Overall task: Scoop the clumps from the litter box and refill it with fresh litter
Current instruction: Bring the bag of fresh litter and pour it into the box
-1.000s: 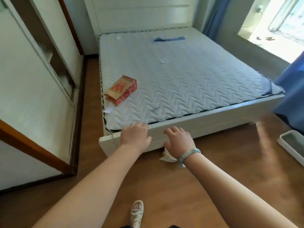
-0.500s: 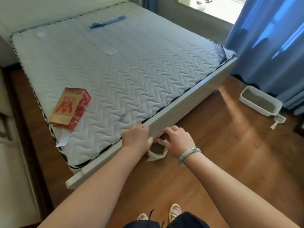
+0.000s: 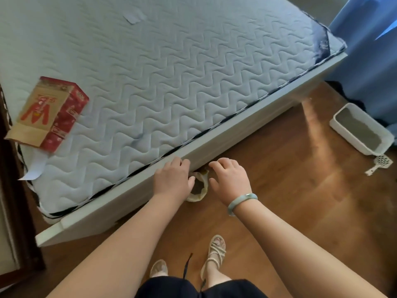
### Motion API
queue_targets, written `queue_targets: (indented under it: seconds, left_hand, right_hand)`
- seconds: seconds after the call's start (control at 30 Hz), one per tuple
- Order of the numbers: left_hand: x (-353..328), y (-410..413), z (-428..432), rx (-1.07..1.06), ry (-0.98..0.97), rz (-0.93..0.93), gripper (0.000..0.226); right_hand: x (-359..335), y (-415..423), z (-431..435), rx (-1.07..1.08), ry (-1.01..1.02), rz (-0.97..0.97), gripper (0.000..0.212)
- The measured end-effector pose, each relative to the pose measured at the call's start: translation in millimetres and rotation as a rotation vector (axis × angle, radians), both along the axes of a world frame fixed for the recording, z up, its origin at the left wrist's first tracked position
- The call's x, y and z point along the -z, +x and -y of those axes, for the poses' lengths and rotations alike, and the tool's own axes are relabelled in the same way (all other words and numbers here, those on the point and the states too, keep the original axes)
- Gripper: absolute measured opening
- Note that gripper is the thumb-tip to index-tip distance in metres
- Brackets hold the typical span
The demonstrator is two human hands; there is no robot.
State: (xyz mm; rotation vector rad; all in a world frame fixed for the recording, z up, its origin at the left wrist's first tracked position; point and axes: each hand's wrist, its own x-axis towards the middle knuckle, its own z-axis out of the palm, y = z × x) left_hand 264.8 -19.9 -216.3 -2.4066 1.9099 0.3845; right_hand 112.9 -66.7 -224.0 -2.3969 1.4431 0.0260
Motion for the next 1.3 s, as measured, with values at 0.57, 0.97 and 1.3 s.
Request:
queue_targets:
  seconds: [0.57,0.97,1.3]
  left_hand:
    - [368.1,15.3,24.8,0.019,0.087,-0.045,0.047]
    - [571.6,52.2,22.8,0.074,-0.104,-0.099,0.052]
    - [585.7,31.8,9.9,-0.125,-0.096,-0.371,0.058]
  right_hand:
    - [367.8,4.3,28.4,0.153,0.108,0.022,0.04]
    - [566.3,3.6,69.8,0.044,0.215,0.035,0.041]
    - [582.4,6.4,70.1,0.068,0.315,0.089,0.048]
